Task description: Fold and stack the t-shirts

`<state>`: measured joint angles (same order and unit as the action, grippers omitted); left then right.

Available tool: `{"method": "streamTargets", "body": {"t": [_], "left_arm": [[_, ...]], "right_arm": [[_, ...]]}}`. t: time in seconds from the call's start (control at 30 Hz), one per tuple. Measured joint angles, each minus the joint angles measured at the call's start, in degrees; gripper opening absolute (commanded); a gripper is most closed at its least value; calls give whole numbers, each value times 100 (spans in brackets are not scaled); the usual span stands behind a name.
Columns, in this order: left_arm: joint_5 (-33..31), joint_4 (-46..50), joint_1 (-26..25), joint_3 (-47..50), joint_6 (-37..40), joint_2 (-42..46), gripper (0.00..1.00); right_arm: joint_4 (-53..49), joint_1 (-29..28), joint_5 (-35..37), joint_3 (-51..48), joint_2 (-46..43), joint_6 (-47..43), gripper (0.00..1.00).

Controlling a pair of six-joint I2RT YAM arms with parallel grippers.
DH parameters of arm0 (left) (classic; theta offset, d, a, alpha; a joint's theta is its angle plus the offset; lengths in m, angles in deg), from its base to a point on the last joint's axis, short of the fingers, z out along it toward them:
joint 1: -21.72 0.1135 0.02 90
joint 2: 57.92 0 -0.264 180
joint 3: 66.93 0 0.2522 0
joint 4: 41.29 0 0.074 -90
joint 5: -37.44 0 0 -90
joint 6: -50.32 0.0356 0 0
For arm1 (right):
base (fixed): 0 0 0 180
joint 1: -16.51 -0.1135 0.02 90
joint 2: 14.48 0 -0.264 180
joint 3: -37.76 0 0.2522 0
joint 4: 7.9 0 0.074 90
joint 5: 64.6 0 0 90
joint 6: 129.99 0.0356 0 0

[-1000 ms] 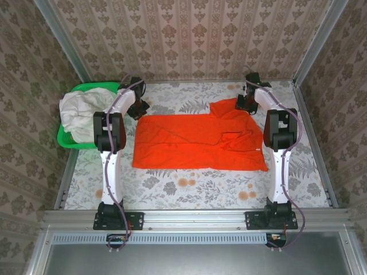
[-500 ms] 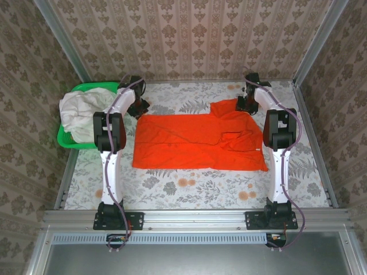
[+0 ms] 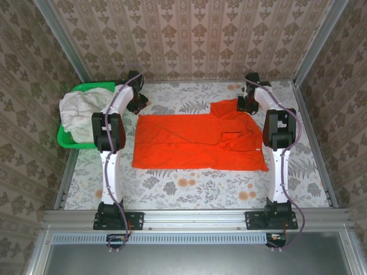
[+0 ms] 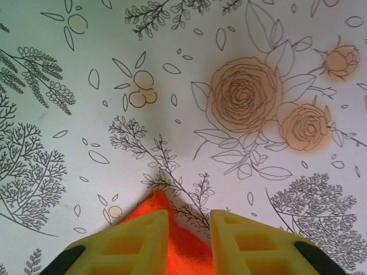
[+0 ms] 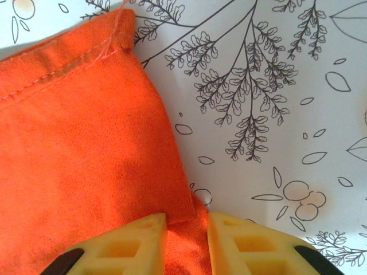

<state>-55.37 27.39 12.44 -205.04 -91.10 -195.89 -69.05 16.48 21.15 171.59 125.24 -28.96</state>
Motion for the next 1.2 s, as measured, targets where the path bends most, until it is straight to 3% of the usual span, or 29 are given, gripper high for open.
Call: {"method": "streamTargets", "body": {"t": [0.37,0.63,1.2], "left_arm": [[90,4,0,107,-44,-280,27],[136,-4,37,138,-142,-264,0],[195,-7,37,140,-136,-254,0]], "right_arm": [[-63,0,-2,55,17,26,29],[-57,39,-133,114,15,136,29],[87,155,-223,249,-87,177,31]]}}
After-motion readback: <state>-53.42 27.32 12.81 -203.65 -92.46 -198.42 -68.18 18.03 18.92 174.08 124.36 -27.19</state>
